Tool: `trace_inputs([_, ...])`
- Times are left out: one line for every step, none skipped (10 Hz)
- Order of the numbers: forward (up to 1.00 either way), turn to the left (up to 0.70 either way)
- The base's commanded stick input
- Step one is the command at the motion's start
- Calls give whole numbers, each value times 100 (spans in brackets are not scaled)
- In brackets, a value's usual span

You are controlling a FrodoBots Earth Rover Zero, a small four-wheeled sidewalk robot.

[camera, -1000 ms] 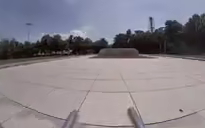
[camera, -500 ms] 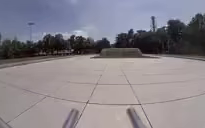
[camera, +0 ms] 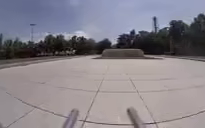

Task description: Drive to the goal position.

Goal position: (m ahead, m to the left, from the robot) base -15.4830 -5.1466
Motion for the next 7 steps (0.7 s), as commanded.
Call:
trace_inputs([70,0])
trace_inputs([70,0])
trace_inputs([70,0])
trace_inputs([70,0])
trace_inputs([70,0])
trace_inputs([70,0])
trace_inputs([70,-26])
